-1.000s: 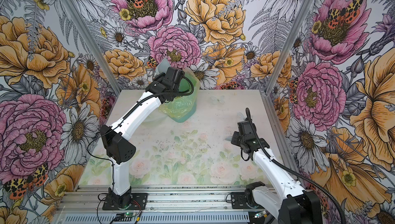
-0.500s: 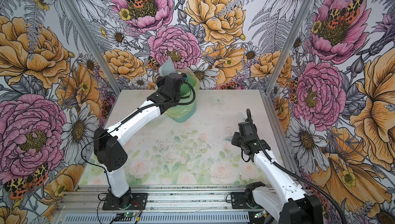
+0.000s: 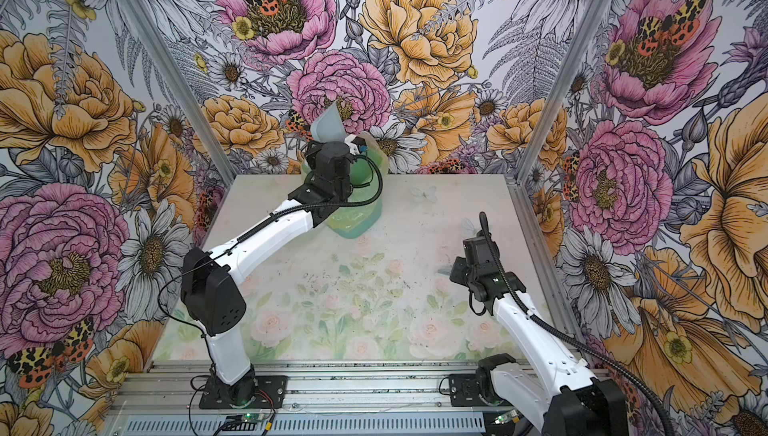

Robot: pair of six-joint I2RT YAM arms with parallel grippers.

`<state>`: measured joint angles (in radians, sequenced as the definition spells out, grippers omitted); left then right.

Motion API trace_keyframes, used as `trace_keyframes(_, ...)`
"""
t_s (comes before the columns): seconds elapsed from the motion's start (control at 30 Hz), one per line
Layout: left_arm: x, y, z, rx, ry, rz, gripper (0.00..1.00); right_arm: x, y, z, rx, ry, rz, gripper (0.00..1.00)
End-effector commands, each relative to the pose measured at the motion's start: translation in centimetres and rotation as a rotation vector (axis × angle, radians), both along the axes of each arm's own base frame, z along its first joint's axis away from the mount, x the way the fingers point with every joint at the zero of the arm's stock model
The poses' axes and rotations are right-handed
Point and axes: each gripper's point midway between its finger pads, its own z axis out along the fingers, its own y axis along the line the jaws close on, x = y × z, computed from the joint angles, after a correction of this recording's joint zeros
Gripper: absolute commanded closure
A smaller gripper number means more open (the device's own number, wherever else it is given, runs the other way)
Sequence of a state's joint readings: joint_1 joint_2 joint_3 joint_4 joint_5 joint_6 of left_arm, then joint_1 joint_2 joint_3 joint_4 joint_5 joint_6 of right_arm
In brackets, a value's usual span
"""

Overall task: Sweep away the paper scraps from the table
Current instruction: 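Tip the dustpan over the bin with the left gripper to empty it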

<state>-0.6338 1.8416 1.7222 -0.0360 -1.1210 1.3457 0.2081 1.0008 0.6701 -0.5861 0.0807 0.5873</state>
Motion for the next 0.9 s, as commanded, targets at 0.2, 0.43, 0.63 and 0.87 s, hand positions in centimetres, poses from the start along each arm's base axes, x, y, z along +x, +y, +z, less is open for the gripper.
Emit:
trace_keyframes(0.2,-1.5,1.2,5.4,-0.029,-0.146,-0.031,0.79,0.4,0.0,0.2,0.014,-0.017,-0.01,1.0)
trace_keyframes(0.43,-1.8,1.1,5.6,-0.067,-0.134,-0.03,0.79,0.4,0.1,0.0,0.012,-0.01,-0.008,1.0)
trace_keyframes(0.63,-2.9,-0.5,6.6,-0.222,-0.137,-0.11,0.79,0.3,0.1,0.2,0.015,-0.018,-0.007,1.0)
trace_keyframes(0.87,-5.8,-3.3,8.6,-0.411,-0.127,-0.259,0.76,0.1,0.0,0.6,0.017,-0.037,-0.012,1.0)
